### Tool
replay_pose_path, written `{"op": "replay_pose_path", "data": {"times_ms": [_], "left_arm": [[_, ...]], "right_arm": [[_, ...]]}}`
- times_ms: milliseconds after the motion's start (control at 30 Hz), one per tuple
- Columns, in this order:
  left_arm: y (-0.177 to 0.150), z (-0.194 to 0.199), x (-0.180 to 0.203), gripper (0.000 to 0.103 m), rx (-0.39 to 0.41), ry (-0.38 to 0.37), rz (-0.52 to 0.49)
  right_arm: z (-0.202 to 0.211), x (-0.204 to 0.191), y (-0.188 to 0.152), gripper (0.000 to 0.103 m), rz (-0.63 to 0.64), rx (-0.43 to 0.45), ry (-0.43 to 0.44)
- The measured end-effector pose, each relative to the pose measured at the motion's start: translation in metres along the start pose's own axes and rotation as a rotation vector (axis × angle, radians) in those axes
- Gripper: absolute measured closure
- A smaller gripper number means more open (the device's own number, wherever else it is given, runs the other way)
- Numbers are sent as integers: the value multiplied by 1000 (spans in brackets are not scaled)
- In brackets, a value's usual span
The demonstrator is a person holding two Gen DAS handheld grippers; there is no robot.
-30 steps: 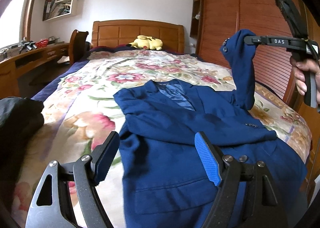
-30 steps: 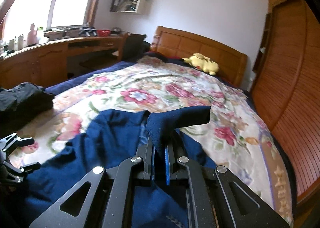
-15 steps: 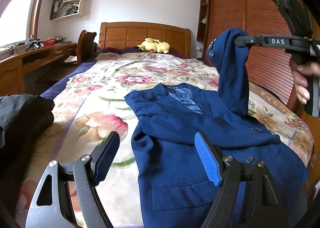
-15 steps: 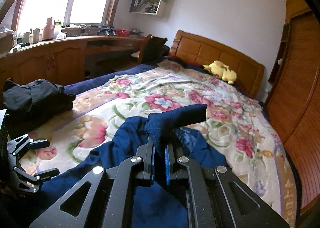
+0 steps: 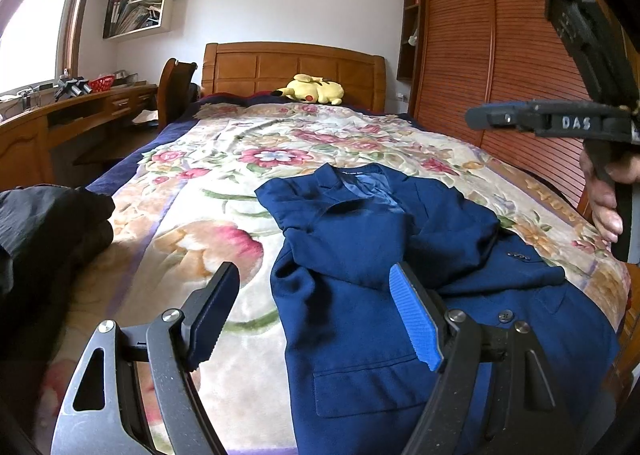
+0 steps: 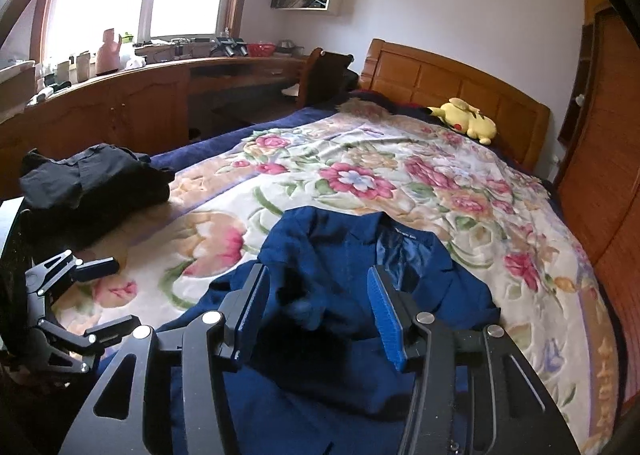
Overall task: Fold large clothes
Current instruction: 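Lower the sleeve onto the jacket body and open the right gripper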
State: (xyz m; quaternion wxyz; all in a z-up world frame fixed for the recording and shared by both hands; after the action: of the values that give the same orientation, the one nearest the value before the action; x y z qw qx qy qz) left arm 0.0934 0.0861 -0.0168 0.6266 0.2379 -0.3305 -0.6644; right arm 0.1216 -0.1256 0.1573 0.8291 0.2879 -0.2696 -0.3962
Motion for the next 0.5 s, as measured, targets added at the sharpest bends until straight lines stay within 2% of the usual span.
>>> {"op": "replay_pose_path", "data": {"times_ms": [200, 367, 500], "left_arm": [[-1, -1, -2, 25, -5, 8, -2], [-4, -2, -9, 25, -10, 20, 7], [-6, -3, -17, 25, -18, 33, 18]], "right_arm": [[-42, 9, -14, 50, -52, -85, -1], [-93, 4, -21, 50, -83, -162, 27], [-130, 2, -14, 50, -117, -207, 69]]}}
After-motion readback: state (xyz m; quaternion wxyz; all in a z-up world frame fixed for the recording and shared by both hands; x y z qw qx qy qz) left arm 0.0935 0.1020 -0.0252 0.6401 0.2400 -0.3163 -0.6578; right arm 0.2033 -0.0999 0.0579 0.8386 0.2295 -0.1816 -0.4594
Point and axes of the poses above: each gripper's, at about its wrist camera, not at the fingertips, and z roughly against the way its jaws point, x to its right, y to its top, the point moved 5 cm from there along -z, roughly the way its jaws point, and after that the axes turned 15 degrees about -x, right-handed, at the moved point
